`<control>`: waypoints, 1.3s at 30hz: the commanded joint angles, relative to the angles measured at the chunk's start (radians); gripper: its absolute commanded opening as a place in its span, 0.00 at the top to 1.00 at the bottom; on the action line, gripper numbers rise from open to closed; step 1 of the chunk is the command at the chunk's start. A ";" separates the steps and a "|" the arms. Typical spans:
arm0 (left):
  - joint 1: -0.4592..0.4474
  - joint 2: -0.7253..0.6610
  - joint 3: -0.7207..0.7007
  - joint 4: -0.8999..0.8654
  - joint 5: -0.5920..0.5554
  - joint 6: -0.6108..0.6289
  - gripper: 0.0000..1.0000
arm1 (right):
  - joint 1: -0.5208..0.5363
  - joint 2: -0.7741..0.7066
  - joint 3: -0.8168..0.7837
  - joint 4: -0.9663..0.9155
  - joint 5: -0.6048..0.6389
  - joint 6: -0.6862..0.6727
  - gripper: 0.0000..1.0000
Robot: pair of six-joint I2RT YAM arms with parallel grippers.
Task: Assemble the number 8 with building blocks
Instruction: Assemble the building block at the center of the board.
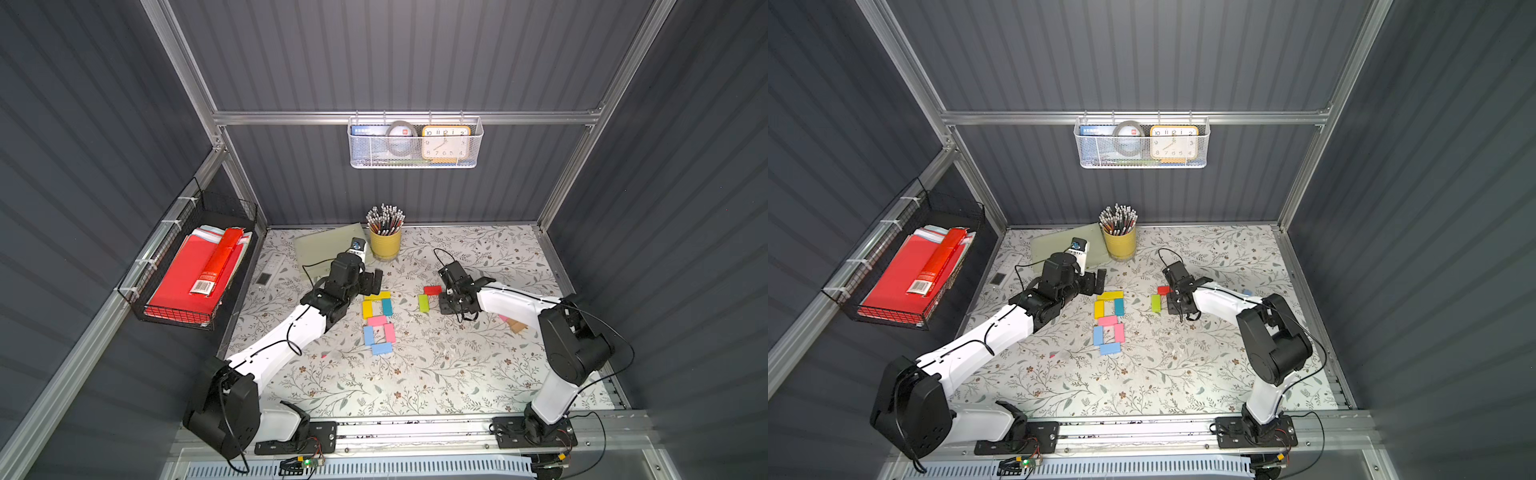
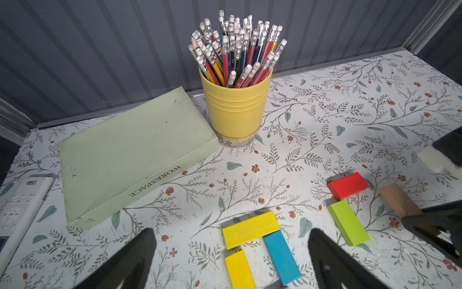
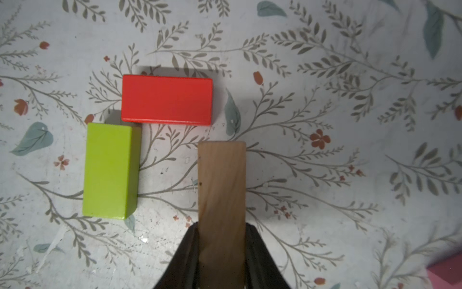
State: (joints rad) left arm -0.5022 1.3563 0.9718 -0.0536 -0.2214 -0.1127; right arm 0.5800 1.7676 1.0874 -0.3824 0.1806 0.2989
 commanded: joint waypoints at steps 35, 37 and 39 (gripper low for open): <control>0.005 -0.019 -0.015 0.008 0.002 -0.007 0.01 | 0.021 0.143 0.054 0.003 0.048 0.054 0.77; 0.005 -0.017 -0.012 0.008 0.003 -0.006 0.01 | 0.018 0.145 0.054 0.002 0.047 0.055 0.76; 0.005 -0.015 -0.012 0.008 0.002 -0.006 0.01 | 0.018 0.145 0.052 0.005 0.046 0.054 0.74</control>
State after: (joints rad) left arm -0.5022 1.3563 0.9718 -0.0536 -0.2214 -0.1127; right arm 0.6022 1.8801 1.1351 -0.3584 0.2111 0.3416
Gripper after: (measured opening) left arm 0.992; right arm 0.288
